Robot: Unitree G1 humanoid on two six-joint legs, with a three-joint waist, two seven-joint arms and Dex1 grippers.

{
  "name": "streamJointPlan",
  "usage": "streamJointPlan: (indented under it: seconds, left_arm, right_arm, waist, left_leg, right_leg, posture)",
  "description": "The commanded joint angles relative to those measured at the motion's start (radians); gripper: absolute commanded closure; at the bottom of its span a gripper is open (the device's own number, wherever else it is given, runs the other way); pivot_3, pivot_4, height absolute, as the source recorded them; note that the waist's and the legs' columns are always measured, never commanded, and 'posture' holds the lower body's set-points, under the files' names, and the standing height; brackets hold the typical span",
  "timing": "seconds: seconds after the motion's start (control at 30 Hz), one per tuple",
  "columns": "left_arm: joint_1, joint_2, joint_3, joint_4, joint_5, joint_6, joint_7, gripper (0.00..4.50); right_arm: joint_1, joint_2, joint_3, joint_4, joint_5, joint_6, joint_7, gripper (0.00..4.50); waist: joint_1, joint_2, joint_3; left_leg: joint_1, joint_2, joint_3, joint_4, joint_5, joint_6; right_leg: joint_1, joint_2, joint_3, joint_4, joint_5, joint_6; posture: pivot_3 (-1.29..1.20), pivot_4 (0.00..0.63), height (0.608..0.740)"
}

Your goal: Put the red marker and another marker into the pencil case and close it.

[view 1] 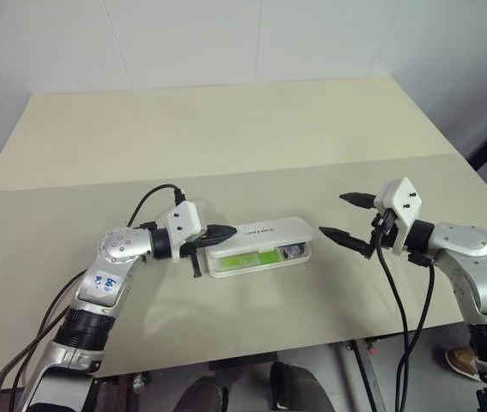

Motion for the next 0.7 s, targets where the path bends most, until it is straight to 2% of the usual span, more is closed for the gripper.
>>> streamJointPlan:
  seconds: [0.03, 0.23, 0.53, 0.7]
  left_arm:
    - [-0.004, 0.009, -0.068, -0.076, 0.038, 0.057, -0.016, 4.45]
    - [-0.019, 0.051, -0.143, -0.101, 0.084, 0.248, -0.031, 4.45]
    - [-0.061, 0.043, -0.173, -0.069, 0.129, 0.286, 0.003, 4.45]
    - [-0.045, 0.012, -0.139, -0.124, 0.065, 0.303, 0.001, 4.45]
  right_arm:
    - [0.014, -0.011, -0.050, -0.068, 0.028, 0.016, -0.016, 0.00]
    - [0.066, -0.006, -0.070, -0.151, 0.047, 0.060, -0.047, 0.00]
    - [0.145, 0.001, -0.107, -0.245, 0.075, 0.098, -0.095, 0.00]
    - [0.144, 0.012, -0.093, -0.251, 0.078, 0.100, -0.104, 0.00]
  waist:
    - [0.000, 0.000, 0.000]
    - [0.001, 0.000, 0.000]
    - [0.004, -0.001, -0.001]
    - [0.005, -0.001, -0.001]
  left_leg:
    - [0.000, 0.000, 0.000, 0.000, 0.000, 0.000]
    - [0.000, 0.000, 0.000, 0.000, 0.000, 0.000]
    - [0.002, 0.000, 0.000, 0.001, 0.000, 0.000]
    - [0.003, 0.000, 0.000, 0.001, 0.000, 0.000]
  right_leg:
    - [0.000, 0.000, 0.000, 0.000, 0.000, 0.000]
    - [0.000, 0.000, 0.001, 0.000, 0.000, 0.000]
    - [0.003, 0.000, 0.003, -0.001, 0.000, 0.000]
    - [0.003, 0.001, 0.003, -0.001, 0.001, 0.000]
  posture:
    - [0.00, 0.150, 0.740]
    - [0.00, 0.150, 0.740]
    - [0.00, 0.150, 0.740]
    - [0.00, 0.150, 0.740]
